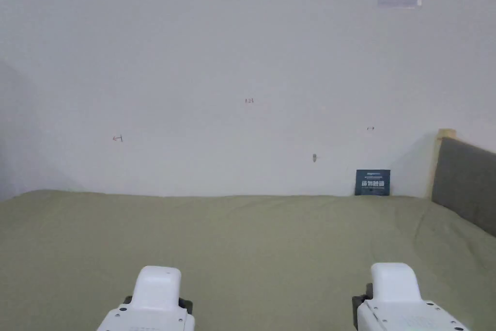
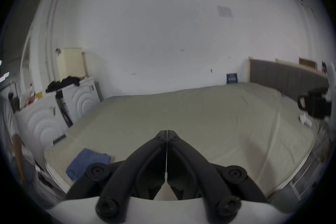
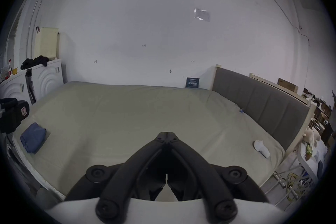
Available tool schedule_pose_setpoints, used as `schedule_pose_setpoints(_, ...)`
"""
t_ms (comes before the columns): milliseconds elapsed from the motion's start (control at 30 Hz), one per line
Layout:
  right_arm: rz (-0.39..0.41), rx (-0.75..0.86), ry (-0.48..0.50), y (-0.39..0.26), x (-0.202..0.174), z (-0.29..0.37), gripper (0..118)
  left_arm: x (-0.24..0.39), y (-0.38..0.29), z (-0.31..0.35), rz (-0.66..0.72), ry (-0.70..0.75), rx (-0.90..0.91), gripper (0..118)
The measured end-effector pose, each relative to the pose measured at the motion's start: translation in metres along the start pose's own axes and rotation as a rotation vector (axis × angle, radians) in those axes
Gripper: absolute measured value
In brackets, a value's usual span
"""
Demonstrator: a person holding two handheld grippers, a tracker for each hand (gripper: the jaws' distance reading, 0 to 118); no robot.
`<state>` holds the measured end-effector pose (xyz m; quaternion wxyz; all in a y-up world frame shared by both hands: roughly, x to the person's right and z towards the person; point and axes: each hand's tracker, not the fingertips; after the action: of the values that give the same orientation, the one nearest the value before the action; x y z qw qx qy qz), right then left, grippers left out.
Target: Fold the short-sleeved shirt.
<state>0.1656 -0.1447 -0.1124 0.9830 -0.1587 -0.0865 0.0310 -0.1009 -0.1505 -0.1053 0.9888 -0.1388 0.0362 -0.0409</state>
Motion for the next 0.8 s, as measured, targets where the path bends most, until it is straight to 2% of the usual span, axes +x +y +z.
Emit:
schedule_pose_setpoints(67, 0.002, 0.010, -0.011, -0.008, 0.002, 0.006, 1, -0.009, 0.000, 0.004, 0.063, -0.041, -0.020, 0)
schedule_pose_setpoints(267, -0.026, -0.001, -0.024, -0.011, 0.007, 0.012, 1, -0.022, -0.002, 0.012, 0.052, -0.012, -0.029, 0)
schedule_pose_setpoints(533, 0.012, 0.026, -0.061, -0.004, 0.008, 0.021, 1, -0.019, 0.010, 0.020, 0.041, -0.002, 0.001, 0)
schedule_pose_setpoints(800, 0.002, 0.017, -0.059, -0.003, 0.012, 0.024, 1, -0.023, 0.021, 0.020, 0.043, -0.004, 0.009, 0)
